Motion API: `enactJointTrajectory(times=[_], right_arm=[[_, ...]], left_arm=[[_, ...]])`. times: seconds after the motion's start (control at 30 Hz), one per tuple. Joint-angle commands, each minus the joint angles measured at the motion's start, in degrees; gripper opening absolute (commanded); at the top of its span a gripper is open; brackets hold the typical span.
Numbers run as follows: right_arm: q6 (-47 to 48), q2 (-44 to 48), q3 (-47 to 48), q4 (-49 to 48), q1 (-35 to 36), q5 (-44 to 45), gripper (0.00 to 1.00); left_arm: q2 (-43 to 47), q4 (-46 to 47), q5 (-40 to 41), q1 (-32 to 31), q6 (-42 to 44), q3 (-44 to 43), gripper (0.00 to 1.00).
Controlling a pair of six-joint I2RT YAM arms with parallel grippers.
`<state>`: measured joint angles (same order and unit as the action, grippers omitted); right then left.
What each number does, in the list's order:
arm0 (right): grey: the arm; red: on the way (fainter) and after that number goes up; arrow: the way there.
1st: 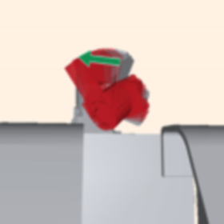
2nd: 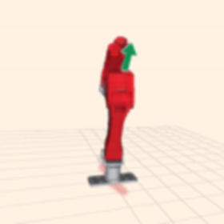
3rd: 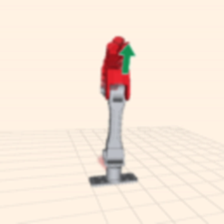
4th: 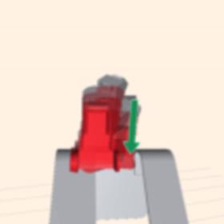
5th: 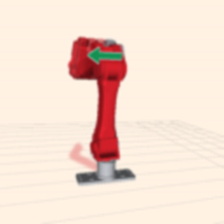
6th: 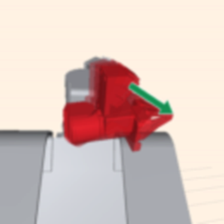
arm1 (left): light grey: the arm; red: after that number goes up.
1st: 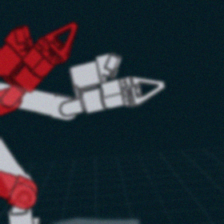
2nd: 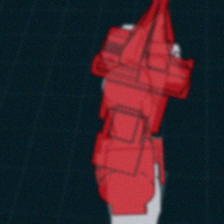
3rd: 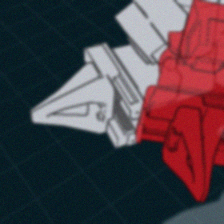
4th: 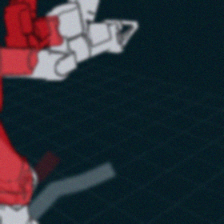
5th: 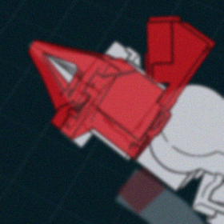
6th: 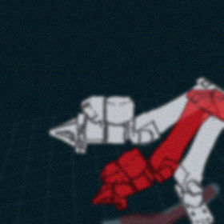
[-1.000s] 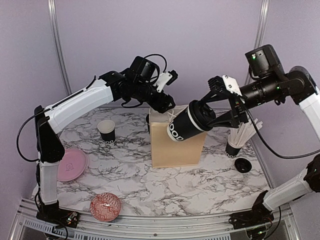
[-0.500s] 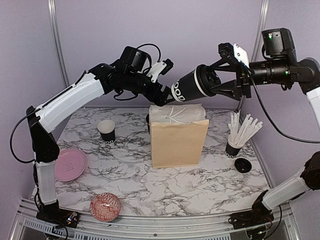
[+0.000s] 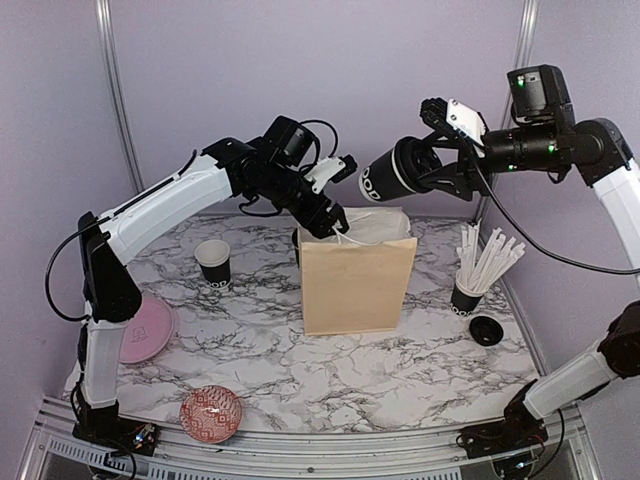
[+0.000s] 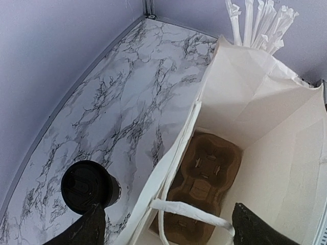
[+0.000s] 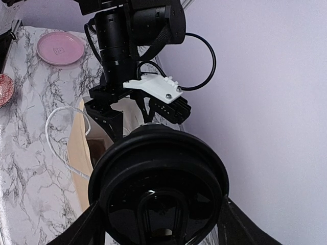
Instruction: Pack the takeout coffee
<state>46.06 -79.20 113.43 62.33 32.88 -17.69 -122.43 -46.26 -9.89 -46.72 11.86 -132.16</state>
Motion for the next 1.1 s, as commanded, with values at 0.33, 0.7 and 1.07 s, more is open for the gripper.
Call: enactJointTrajectory(times=[0.33,0.7,1.07], right_arm=[[0.56,-2.28,-4.13,-2.48,-0.45,1.18,0.52],[2.17,-1.13,-7.23,-0.76,-0.47,1.7,0.51],[10.73,-4.54,-3.29,10.36,0.04,-3.1,0.51]], left_arm=[[0.26,-5.66,-3.45,0.06,5.87,-1.67,0.42],[1.15,-5.6,-3.87,-0.5,8.08,-2.08,0.0],[9.5,-5.34,11.08,-7.63,14.62,4.76,0.0]])
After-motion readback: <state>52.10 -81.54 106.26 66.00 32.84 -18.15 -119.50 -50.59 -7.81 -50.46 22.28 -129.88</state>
